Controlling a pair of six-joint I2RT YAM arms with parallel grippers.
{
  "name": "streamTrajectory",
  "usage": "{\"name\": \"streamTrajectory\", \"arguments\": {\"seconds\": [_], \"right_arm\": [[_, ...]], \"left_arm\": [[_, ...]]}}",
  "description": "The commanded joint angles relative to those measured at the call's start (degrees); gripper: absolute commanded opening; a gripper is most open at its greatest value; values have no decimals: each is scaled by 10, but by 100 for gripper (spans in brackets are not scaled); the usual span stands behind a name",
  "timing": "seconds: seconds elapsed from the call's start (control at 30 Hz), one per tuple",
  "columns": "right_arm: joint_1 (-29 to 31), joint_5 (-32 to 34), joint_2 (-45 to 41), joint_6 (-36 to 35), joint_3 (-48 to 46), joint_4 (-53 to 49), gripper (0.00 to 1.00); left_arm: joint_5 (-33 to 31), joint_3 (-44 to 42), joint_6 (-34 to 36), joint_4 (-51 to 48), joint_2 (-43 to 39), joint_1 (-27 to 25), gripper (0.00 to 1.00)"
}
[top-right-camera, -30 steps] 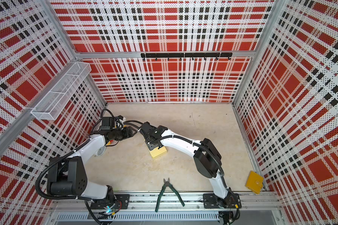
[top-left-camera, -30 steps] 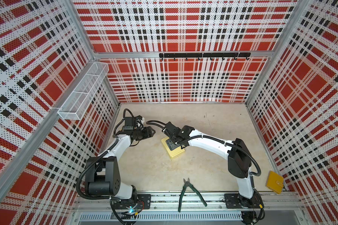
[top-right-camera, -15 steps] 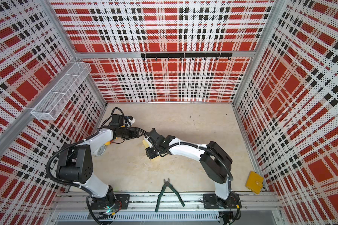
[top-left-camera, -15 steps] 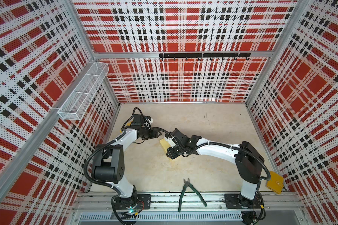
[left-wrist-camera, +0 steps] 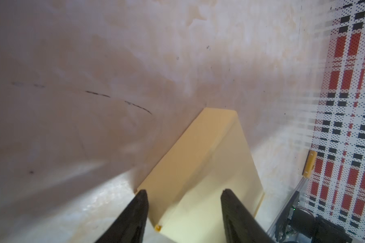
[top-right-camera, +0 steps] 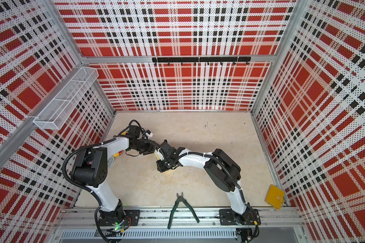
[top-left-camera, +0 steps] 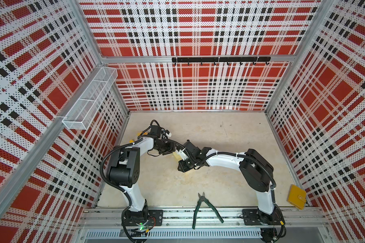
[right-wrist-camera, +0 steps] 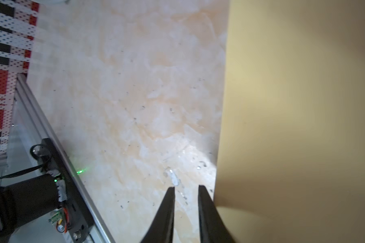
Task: Fold the paper box
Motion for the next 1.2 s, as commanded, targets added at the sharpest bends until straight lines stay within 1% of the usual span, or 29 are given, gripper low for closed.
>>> {"name": "streamTrajectory", "arguments": {"seconds": [0.0,0.1,0.13,0.17,0.27,0.43,0.53,0.57,0.6,0.63,0.7,0.77,0.87,0.97,1.07,1.17], "right_arm": [[-24,40,-30,21,-42,-13,23],[-53,68,-54,24,-73,-18,23],[-65,73,-61,24,-81,-18,23],[-75,74,-65,21,-88,-15,23],[-98,75,-84,15,-97,-10,23],[-116,72,-132,-9,-101,-33,24],[-124,89,-175,-12,-119,-46,26],[-128,96,-190,-30,-130,-46,28],[-132,103,-207,-32,-141,-43,31],[-139,113,-227,-38,-152,-43,36],[-154,134,-260,-54,-168,-46,43],[-178,155,-293,-72,-183,-49,50],[-214,185,-341,-96,-210,-47,59],[-248,211,-387,-118,-247,-32,72],[-285,222,-424,-142,-281,-10,79],[-323,227,-439,-166,-307,11,82]], "left_arm": [[18,-2,-10,-13,1,-13,57],[32,-18,-23,1,-6,-25,54],[41,-24,29,10,-6,-31,54],[51,-30,-44,20,-6,-37,54],[69,-34,-67,43,2,-56,54],[46,-25,-59,39,6,-66,54],[30,-22,-55,38,3,-61,54],[25,-21,-54,36,2,-60,54],[21,-19,-53,35,0,-58,54],[17,-20,-52,35,-5,-57,55],[4,-23,-42,36,-20,-54,59],[-23,-28,-28,36,-44,-49,63],[-60,-34,13,33,-77,-35,72],[-99,-32,62,22,-107,-23,80],[-131,-35,113,22,-139,-2,87],[-171,-37,126,23,-158,32,99]]}}
